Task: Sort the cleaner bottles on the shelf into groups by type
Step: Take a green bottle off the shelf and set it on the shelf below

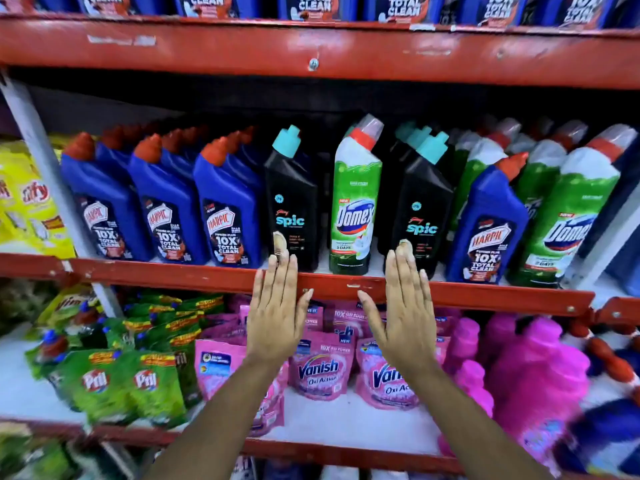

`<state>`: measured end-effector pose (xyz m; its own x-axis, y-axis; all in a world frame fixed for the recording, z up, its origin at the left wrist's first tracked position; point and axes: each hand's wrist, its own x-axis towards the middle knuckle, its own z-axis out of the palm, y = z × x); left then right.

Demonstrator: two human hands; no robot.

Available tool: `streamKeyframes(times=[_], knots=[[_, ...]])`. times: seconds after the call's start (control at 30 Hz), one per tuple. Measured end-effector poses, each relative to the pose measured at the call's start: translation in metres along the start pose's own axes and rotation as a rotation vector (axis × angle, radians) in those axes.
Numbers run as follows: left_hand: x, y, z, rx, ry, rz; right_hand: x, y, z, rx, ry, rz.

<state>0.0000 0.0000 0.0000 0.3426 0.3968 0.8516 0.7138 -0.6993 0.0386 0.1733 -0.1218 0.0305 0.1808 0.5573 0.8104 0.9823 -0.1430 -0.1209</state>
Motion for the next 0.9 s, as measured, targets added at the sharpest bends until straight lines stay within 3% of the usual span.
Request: streamKeyframes(times=[0.27,0.57,0.77,0.9], knots=[[0.025,-0.052,0.007,0.115,-0.033,-0.043,0.069,-0.028,0.0,0.227,0.134,0.059],[0.024,-0.068,0.032,0.195,0.163,0.038,0.135,-0.059,0.006,0.522,0.207,0.289],[0.026,-0.069,0.037,0.212,0.226,0.061,0.149,-0.067,0.017,0.649,0.269,0.513],[0.026,-0.07,0.038,0.219,0.246,0.069,0.148,-0.069,0.014,0.711,0.348,0.546]])
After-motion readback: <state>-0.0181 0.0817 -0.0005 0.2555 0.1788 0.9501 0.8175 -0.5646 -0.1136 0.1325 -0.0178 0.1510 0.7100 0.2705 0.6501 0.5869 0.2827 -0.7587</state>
